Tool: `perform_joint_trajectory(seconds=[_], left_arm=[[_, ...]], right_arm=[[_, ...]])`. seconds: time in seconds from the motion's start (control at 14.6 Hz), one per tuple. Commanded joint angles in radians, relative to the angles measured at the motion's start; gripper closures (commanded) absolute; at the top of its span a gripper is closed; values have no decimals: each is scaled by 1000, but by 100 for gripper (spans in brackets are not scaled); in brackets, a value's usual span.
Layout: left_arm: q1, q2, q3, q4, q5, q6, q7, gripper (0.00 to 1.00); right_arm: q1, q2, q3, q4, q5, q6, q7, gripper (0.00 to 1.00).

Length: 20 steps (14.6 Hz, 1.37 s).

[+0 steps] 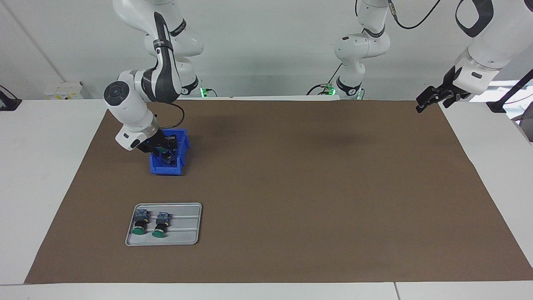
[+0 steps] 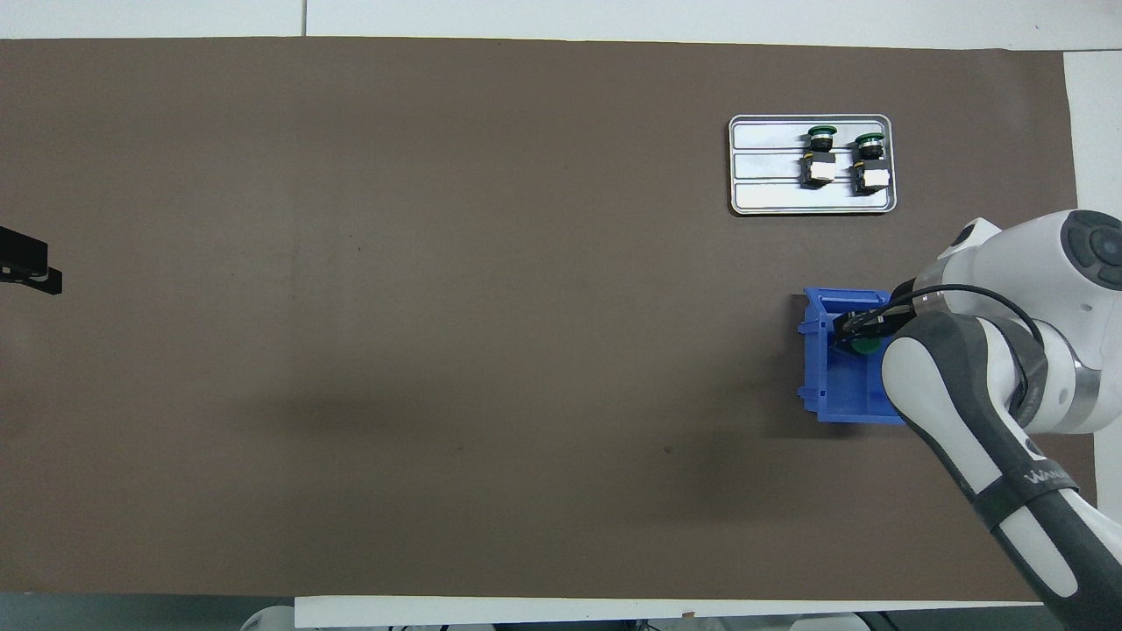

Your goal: Place and press button with both arms

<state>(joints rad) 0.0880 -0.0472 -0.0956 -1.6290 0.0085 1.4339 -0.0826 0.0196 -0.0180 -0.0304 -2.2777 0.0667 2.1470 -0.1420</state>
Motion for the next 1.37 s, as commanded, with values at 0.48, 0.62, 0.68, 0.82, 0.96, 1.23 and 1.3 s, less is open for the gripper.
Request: perform_joint_trajectory(seconds=[0.48, 0.62, 0.68, 0.82, 0.96, 1.23, 1.3], left_arm=[[6, -25, -10, -23, 21, -4, 14, 0], [7, -25, -10, -23, 21, -4, 14, 0], [6, -25, -10, -23, 21, -4, 14, 0], [6, -25, -10, -23, 21, -4, 14, 0], [6, -25, -12, -23, 21, -9, 14, 0], [-1, -25, -12, -23, 21, -7, 14, 0], [-7, -25, -12, -23, 21, -9, 14, 0]], right_arm=[[-23, -55, 4, 346, -25, -364, -11, 0], [-47, -69, 0, 449, -25, -473, -11, 0], [-62, -68, 0, 516, -28, -534, -11, 0], [-82, -56, 1, 639, -48, -642, -13, 0], [-89, -22, 0, 713, -77, -683, -14, 0], [-105, -11, 1, 733, -80, -691, -5, 0], [-95, -5, 0, 733, -82, -687, -5, 0]])
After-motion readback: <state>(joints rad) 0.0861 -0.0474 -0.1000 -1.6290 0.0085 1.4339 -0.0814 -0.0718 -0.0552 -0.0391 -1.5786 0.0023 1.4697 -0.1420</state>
